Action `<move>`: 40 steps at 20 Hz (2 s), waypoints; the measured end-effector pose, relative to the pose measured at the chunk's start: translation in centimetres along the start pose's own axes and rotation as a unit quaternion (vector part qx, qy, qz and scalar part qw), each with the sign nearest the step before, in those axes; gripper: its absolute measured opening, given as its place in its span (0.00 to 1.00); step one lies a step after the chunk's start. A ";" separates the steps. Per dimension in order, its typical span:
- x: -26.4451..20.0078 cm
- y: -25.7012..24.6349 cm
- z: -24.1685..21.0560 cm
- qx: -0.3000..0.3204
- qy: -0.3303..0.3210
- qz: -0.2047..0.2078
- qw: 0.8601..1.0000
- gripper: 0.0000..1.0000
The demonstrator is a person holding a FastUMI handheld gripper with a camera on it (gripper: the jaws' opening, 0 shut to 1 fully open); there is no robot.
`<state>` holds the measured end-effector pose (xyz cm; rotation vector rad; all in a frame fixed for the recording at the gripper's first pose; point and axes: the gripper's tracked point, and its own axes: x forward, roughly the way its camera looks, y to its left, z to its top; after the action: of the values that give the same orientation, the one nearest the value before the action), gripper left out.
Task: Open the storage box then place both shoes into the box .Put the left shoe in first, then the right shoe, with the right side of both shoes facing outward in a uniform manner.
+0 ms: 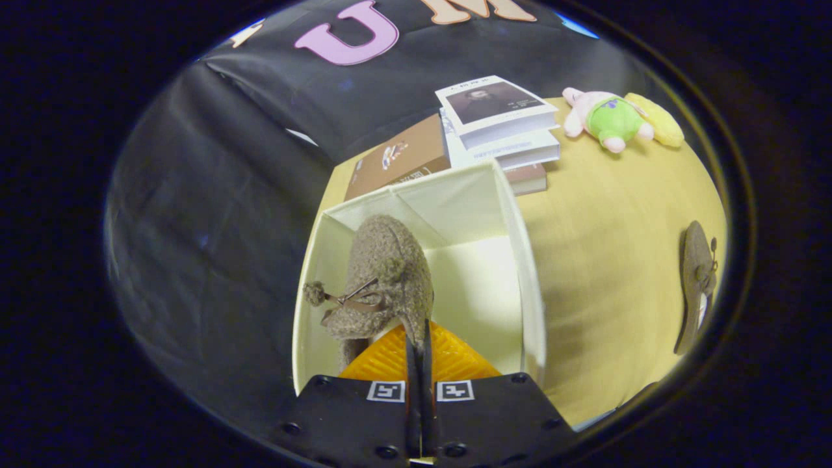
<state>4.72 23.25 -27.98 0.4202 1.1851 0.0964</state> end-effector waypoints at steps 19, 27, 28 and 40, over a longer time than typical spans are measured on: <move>-0.3 3.7 -0.6 -0.074 -0.004 0.066 0.995 0.64; -8.9 1.9 4.5 -0.150 -0.158 0.131 0.967 1.00; -9.7 0.9 5.1 -0.153 -0.172 0.128 0.965 1.00; -16.2 -13.2 8.5 -0.254 -0.269 0.017 0.929 1.00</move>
<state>4.41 4.15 -15.96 -0.0026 0.5747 0.2932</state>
